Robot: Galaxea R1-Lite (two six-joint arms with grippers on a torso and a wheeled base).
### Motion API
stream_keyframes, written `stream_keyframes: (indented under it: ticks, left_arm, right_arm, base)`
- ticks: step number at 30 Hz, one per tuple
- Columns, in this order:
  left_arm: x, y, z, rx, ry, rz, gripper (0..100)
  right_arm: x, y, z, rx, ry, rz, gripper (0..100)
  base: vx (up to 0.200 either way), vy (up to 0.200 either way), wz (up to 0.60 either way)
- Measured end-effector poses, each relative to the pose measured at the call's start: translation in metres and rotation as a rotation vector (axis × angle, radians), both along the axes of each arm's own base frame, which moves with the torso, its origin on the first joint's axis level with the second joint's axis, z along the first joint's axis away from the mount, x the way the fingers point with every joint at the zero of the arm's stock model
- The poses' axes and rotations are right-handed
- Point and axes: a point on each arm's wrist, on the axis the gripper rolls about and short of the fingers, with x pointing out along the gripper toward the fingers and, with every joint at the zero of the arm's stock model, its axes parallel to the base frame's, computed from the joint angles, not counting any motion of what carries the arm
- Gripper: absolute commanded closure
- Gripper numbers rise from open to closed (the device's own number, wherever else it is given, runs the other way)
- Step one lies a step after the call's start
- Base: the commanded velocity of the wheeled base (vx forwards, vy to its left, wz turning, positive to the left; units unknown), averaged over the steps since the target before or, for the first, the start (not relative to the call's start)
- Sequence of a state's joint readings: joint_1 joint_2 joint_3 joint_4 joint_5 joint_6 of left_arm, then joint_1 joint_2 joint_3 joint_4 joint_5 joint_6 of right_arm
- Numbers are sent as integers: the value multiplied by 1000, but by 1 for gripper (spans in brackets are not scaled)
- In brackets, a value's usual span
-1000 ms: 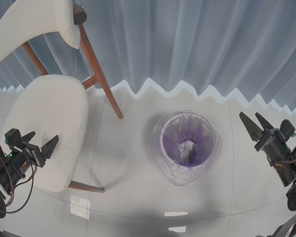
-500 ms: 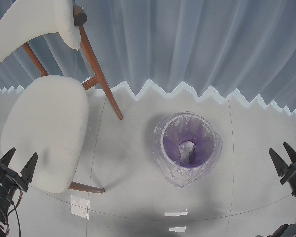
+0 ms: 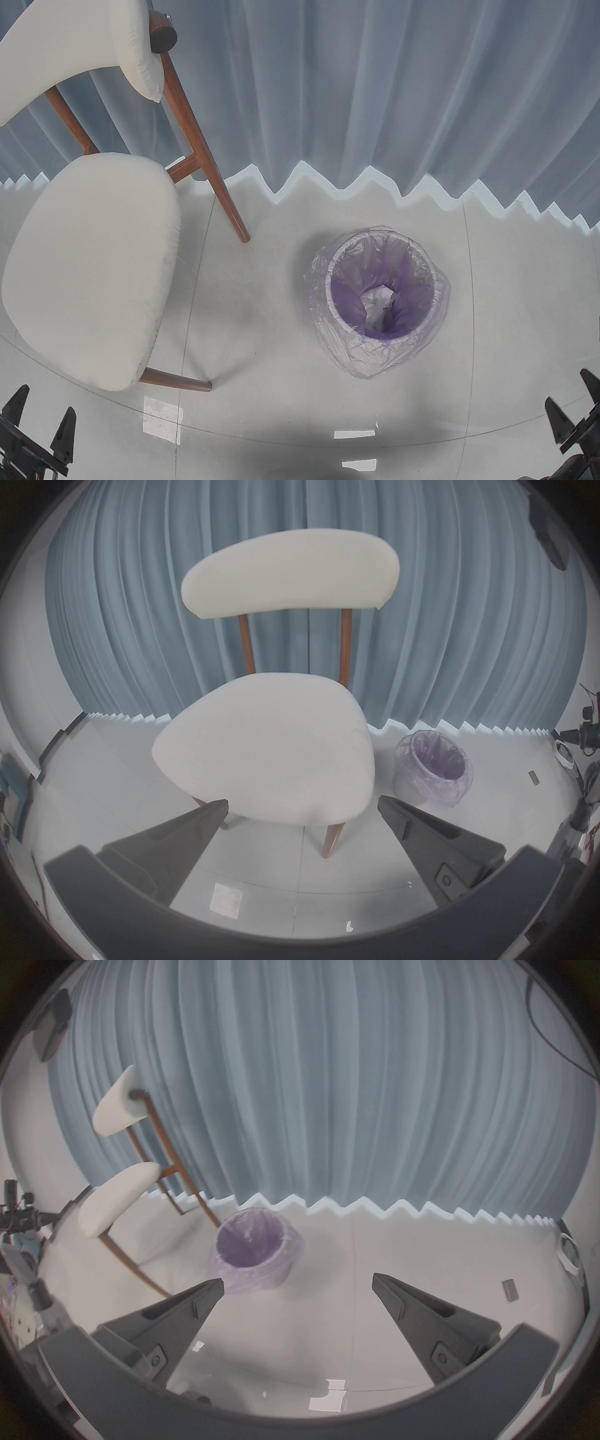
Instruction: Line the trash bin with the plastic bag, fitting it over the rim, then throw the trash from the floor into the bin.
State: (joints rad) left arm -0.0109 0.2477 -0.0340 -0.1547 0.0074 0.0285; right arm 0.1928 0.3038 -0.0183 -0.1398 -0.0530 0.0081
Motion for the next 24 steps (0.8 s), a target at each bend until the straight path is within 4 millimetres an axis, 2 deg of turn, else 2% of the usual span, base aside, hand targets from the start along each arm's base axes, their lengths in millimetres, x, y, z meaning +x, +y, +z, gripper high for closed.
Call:
stream_keyframes:
  ticks: [3,6,8,13,20,24]
  left_arm:
    - [-10,0,-11,-5,-30,4,0]
    - [-16,1,-15,-18,-64,32,0]
    - [-17,1,-16,-42,-77,66,0]
    - [-20,3,-18,-79,-98,138,0]
    - [-21,-1,-20,-15,-95,-30,0]
    - [-21,-1,-22,-35,-79,-29,0]
  right_arm:
    - [-9,0,-11,0,32,84,0]
    - [-15,0,-15,5,29,89,0]
    - [-17,0,-15,5,4,42,0]
    - [-24,-2,-14,5,-95,-200,0]
    - [-27,-3,-15,74,-154,-278,0]
    - [-27,-2,-15,38,-173,-249,0]
  base:
    - [0,0,0]
    - [0,0,0]
    - [0,0,0]
    - [0,0,0]
    - [0,0,0]
    - [0,0,0]
